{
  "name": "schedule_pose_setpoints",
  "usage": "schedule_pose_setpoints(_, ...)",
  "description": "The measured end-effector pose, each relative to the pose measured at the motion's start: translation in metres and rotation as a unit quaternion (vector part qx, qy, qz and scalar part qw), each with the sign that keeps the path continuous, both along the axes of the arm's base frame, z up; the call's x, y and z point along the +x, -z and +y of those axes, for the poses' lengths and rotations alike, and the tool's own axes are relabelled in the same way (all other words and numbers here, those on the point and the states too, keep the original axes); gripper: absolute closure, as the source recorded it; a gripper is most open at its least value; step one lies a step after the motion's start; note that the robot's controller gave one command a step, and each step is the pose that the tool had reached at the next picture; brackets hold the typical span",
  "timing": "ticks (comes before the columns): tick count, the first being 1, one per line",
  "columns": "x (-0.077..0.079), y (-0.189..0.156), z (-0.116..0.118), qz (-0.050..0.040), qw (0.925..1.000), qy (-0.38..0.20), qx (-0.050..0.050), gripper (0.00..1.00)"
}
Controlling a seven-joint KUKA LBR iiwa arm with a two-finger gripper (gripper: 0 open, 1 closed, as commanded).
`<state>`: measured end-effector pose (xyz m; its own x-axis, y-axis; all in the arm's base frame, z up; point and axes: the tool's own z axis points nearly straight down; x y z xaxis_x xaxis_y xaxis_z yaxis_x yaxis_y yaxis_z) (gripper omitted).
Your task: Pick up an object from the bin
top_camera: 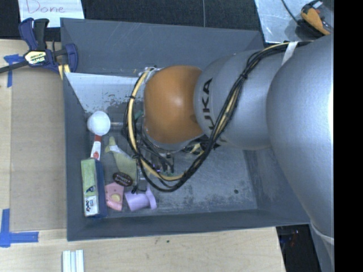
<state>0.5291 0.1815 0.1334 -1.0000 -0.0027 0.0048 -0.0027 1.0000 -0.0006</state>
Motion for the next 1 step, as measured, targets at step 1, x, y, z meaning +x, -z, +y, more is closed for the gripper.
schedule_pose_setpoints(1,0.0023,-0.0038,-0.0007,-0.0037,1.0,0.002,0.001,0.0)
